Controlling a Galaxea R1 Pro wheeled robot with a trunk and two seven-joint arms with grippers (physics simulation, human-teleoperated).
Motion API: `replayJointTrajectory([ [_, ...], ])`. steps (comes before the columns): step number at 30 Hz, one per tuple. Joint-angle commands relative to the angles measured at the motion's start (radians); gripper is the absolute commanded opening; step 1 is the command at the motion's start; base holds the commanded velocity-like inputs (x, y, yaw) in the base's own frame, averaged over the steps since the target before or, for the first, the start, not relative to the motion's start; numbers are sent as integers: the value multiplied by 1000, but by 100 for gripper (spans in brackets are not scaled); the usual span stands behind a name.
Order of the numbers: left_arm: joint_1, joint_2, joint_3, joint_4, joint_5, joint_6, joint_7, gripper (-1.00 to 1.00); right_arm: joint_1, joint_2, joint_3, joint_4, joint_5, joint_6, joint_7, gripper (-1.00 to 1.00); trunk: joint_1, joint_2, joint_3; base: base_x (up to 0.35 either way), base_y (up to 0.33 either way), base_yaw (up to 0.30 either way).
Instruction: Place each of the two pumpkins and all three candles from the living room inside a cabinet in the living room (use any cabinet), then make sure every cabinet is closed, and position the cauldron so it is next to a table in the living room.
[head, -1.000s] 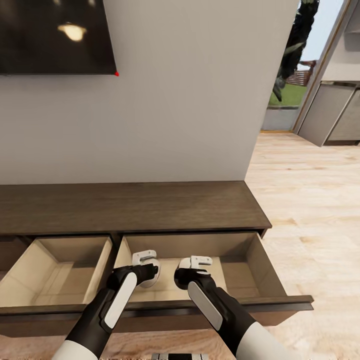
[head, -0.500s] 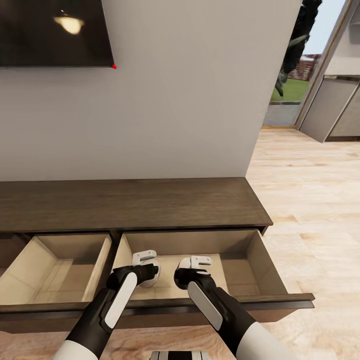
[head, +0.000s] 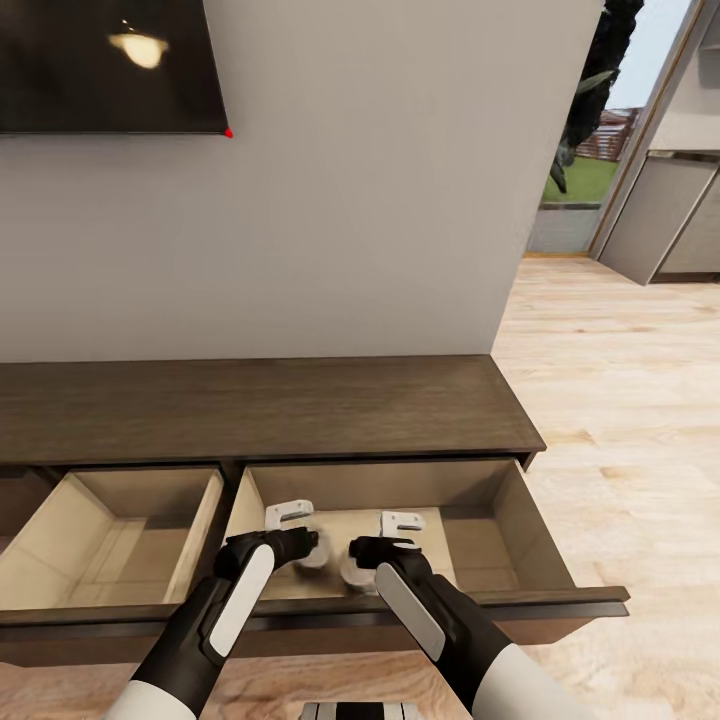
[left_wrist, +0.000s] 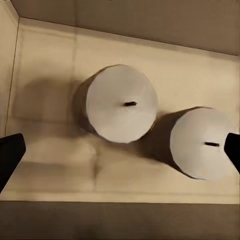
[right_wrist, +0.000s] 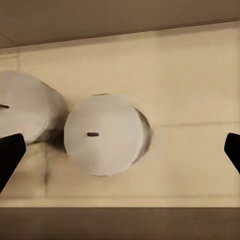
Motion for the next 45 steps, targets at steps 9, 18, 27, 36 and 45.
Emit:
replayJointTrajectory([
  [9, -1, 1, -1, -5, 11, 3, 10, 100, -1, 0, 3, -1, -7, 1, -8, 100, -3, 1, 22, 0, 0, 0],
  [18, -1, 2, 1, -53, 18, 71, 9, 100, -1, -1, 3, -1, -6, 1, -8, 100, -7, 3, 57, 0, 0, 0],
  [27, -1, 2, 23, -81, 19, 111, 10, 100, -1, -3, 1, -8, -12, 3, -6, 100, -28, 39, 88, 0, 0, 0],
  [36, -1, 0, 128, -108, 21, 192, 10, 100, -1, -3, -5, -16, -15, 5, -4, 100, -62, 102, 116, -130, 0, 0],
  [45, -1, 0, 131, -111, 21, 193, 10, 100, -1, -4, -7, -17, -16, 5, -2, 100, -97, 165, 145, -113, 16, 0],
])
